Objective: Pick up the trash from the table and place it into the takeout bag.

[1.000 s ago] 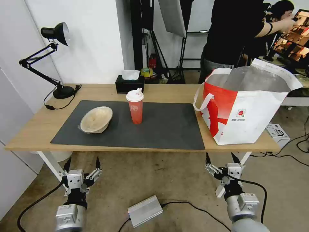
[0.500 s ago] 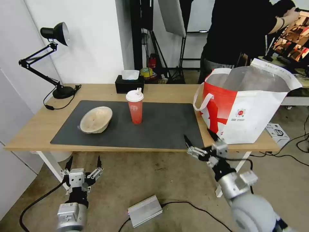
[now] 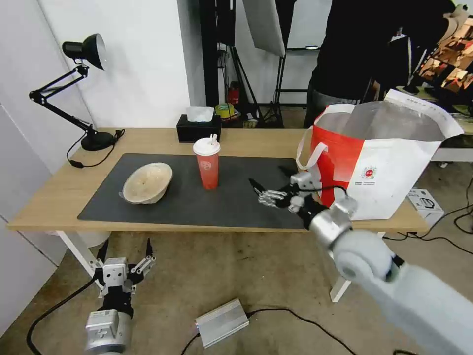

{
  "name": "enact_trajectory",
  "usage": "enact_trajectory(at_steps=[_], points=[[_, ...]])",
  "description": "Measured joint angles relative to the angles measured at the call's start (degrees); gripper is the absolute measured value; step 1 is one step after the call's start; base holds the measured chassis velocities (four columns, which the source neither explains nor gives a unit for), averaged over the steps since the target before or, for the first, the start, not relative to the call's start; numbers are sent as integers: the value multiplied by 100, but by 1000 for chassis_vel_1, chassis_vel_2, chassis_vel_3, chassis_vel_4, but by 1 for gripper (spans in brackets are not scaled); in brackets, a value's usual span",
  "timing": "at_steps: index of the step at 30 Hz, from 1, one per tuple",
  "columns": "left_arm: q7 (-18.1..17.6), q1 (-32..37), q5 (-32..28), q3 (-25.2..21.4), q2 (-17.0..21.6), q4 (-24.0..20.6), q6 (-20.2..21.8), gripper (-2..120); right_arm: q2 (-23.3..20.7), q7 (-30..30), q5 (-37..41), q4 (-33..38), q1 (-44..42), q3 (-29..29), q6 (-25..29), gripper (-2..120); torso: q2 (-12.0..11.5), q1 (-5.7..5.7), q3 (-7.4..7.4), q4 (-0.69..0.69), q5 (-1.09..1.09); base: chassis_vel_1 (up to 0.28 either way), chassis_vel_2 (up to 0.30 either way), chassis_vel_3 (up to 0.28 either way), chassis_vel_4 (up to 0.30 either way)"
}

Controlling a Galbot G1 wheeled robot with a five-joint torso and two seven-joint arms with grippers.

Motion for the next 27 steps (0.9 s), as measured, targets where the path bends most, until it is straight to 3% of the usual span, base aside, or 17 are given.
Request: enact_trajectory(at_steps=[5,27], points=[[0,0,-2,-32,0,0,1,100,256,27,384,-416,848,-577,-277,100,0,0,0,1,0,0,0,0,0],[-4,-15,-9,-45,-1,-14,1,100,959,244,843,-944,1407,-1192,-679,100,1,-1,-1,0,0,0,0,0,0]])
